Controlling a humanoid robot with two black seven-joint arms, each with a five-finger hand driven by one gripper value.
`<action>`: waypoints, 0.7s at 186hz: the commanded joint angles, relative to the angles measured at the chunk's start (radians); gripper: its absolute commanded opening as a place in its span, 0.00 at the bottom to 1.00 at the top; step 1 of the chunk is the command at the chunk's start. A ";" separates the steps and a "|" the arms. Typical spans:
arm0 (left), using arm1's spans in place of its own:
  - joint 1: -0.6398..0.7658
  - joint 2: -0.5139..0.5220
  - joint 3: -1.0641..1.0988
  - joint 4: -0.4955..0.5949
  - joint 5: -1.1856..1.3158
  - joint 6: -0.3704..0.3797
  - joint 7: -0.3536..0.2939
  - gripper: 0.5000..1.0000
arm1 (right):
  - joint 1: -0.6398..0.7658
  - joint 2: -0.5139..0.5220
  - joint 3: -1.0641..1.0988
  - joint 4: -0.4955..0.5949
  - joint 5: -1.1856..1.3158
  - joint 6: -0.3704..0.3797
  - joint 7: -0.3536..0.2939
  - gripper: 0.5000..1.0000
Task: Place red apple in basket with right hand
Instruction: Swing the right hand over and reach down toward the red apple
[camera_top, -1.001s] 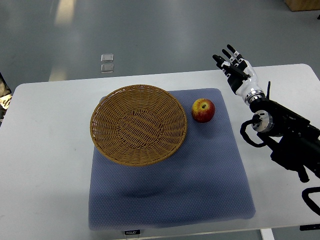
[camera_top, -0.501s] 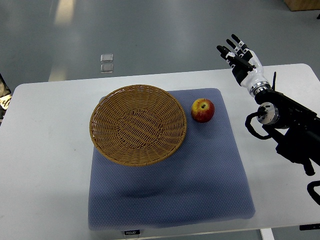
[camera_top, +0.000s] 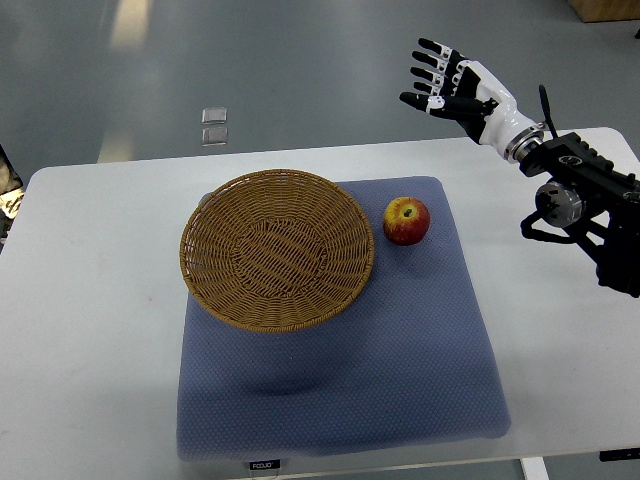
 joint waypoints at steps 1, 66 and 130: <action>0.000 0.000 0.000 0.000 0.000 0.000 0.000 1.00 | 0.029 -0.048 -0.028 0.032 -0.125 0.053 0.001 0.84; 0.000 0.000 0.000 0.000 0.000 0.000 0.000 1.00 | 0.173 -0.178 -0.166 0.190 -0.653 0.162 -0.001 0.84; 0.000 0.000 0.000 0.000 0.000 0.000 0.000 1.00 | 0.219 -0.127 -0.249 0.160 -1.056 0.108 -0.011 0.84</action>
